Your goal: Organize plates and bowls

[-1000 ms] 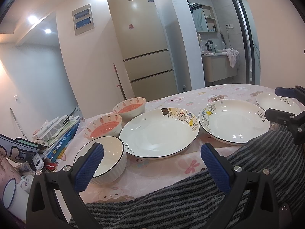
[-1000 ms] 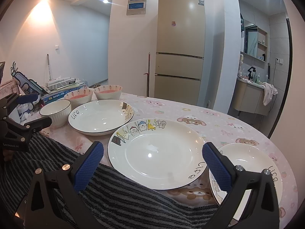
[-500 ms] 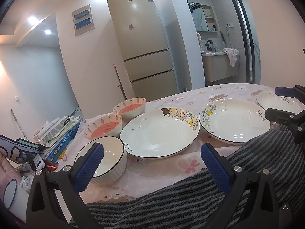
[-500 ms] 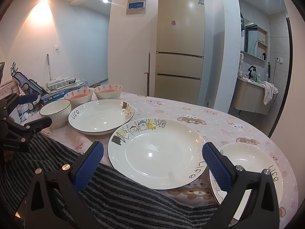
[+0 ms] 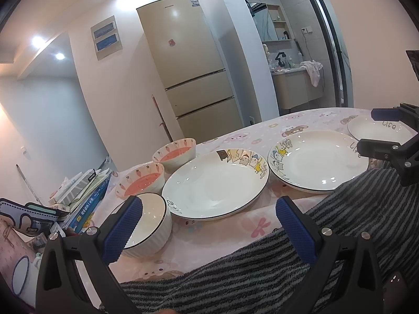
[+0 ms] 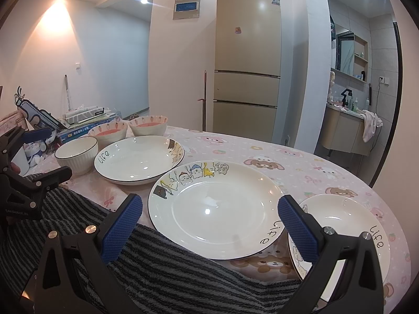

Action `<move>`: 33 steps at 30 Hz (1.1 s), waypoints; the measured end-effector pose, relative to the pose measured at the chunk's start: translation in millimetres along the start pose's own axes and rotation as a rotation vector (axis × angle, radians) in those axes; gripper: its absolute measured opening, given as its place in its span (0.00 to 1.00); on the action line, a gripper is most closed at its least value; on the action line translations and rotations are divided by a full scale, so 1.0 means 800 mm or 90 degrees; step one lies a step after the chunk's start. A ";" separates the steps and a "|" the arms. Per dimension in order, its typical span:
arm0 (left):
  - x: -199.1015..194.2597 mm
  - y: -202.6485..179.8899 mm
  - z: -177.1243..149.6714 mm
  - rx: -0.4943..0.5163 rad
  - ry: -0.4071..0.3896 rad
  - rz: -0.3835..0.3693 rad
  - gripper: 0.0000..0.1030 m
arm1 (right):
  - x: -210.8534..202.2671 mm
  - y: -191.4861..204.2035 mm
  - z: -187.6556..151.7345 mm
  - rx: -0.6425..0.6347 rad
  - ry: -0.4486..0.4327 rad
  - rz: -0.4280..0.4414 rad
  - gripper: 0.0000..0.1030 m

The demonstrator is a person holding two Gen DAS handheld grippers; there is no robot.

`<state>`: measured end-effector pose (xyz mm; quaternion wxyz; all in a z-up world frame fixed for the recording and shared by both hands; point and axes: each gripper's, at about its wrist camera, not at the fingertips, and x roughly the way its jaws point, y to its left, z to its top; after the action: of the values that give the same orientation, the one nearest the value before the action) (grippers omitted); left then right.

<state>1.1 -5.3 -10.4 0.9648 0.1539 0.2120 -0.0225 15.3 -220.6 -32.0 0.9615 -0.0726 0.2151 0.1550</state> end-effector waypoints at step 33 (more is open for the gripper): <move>-0.018 0.034 0.003 -0.093 -0.021 -0.036 1.00 | -0.012 0.005 0.003 -0.010 -0.025 -0.004 1.00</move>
<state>-7.9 19.4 5.1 0.9757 0.0767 0.2017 -0.0367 6.6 -218.8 -25.9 0.9654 -0.0780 0.1948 0.1547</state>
